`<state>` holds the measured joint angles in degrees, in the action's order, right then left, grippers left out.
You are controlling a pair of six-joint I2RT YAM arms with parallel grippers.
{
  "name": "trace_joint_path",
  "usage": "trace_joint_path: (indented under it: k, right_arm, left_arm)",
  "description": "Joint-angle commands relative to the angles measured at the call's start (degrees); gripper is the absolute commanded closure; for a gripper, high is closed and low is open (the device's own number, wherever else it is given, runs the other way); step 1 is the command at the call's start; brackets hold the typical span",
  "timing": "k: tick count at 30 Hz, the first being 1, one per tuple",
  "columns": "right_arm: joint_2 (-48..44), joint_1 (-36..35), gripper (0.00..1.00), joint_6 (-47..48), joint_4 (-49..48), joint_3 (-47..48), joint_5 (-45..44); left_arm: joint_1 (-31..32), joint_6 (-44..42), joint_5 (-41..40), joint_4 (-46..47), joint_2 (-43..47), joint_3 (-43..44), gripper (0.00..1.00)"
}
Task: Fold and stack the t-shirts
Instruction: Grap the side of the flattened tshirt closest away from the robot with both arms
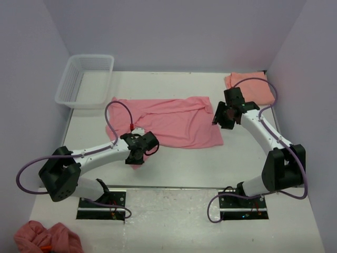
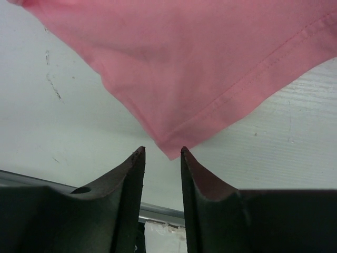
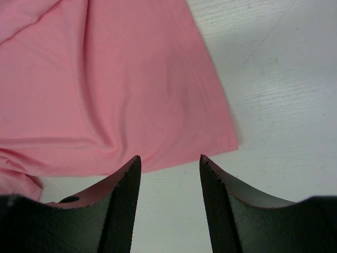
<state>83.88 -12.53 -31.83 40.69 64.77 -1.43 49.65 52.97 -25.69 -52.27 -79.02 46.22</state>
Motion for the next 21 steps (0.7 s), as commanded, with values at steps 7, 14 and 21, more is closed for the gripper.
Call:
trace_joint_path:
  k: [7, 14, 21]
  right_arm:
    - [-4.0, 1.5, 0.50, 2.1, -1.2, -1.0, 1.1]
    - [-5.9, 2.7, 0.50, 2.8, -1.2, -1.8, 1.1]
    - [-6.4, 3.7, 0.50, 3.1, -0.9, -1.8, 2.3]
  left_arm:
    - [0.3, -0.1, 3.1, 7.0, -0.2, -3.4, 0.61]
    - [0.1, -0.7, 3.1, 8.8, -2.1, -4.4, 0.60]
    - [-0.1, -0.9, 4.8, 10.8, -4.6, -6.4, 0.64]
